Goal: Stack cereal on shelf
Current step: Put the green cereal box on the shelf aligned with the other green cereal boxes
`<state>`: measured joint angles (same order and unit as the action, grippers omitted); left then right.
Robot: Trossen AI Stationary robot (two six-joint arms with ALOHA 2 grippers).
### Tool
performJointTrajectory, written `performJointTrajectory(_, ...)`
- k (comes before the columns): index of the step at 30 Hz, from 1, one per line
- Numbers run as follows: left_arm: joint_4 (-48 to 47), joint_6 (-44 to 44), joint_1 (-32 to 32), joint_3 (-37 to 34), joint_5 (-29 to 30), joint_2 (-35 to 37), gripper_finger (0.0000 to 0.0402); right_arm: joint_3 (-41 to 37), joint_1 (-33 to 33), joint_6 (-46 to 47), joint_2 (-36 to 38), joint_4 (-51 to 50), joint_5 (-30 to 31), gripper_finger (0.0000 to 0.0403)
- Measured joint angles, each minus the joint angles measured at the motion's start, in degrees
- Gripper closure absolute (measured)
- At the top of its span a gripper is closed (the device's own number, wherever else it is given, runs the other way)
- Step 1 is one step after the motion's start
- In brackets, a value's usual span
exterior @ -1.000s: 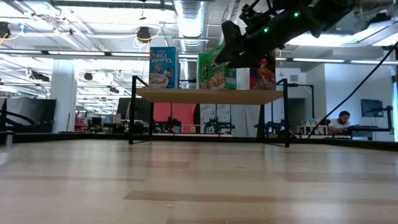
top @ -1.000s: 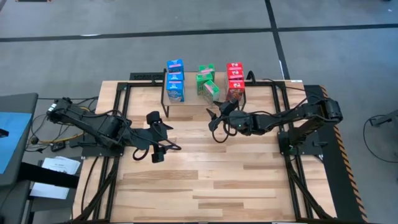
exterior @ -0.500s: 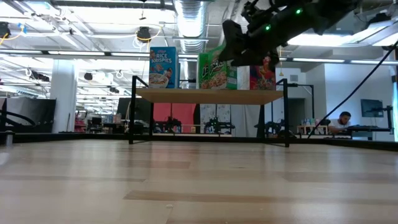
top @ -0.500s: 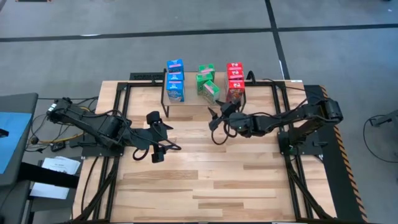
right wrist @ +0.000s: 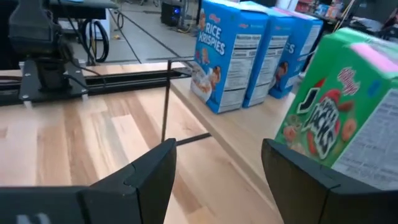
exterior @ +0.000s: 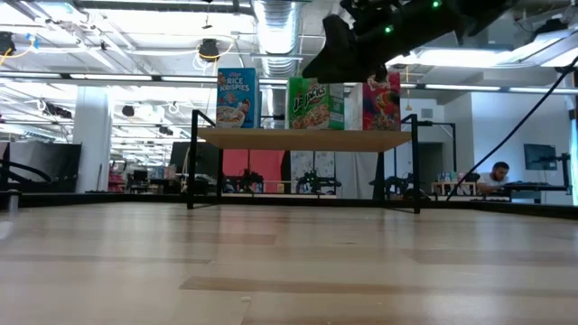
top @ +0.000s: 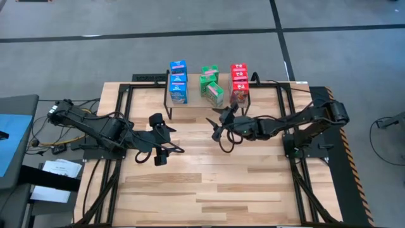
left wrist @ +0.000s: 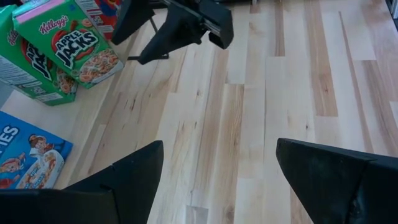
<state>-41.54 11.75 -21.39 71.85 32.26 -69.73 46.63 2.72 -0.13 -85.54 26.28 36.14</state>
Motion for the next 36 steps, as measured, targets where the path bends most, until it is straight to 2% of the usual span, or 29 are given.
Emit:
performJointTrajectory(16,0.0,-0.4,0.0,0.0,0.1,0.0,0.0098,0.1,-4.0,-0.3,0.0,-0.3,0.2,0.0142)
performJointTrajectory(21,0.0,-0.5,0.0,0.0,0.1,0.0,0.0098,0.1,-3.8,-0.3,0.0,-1.0,7.0,0.0142)
performJointTrajectory(29,0.0,-0.5,0.0,0.0,0.1,0.0,0.0098,0.1,-3.8,-0.3,0.0,-0.9,8.1,0.0142)
performJointTrajectory(33,0.0,-0.5,0.0,0.0,0.1,0.0,0.0098,0.1,-3.8,-0.3,0.0,-1.0,11.9,0.0142)
performJointTrajectory(36,0.0,-0.5,0.0,0.0,0.1,0.0,0.0098,0.1,-3.8,-0.3,0.0,-1.0,12.4,0.0142)
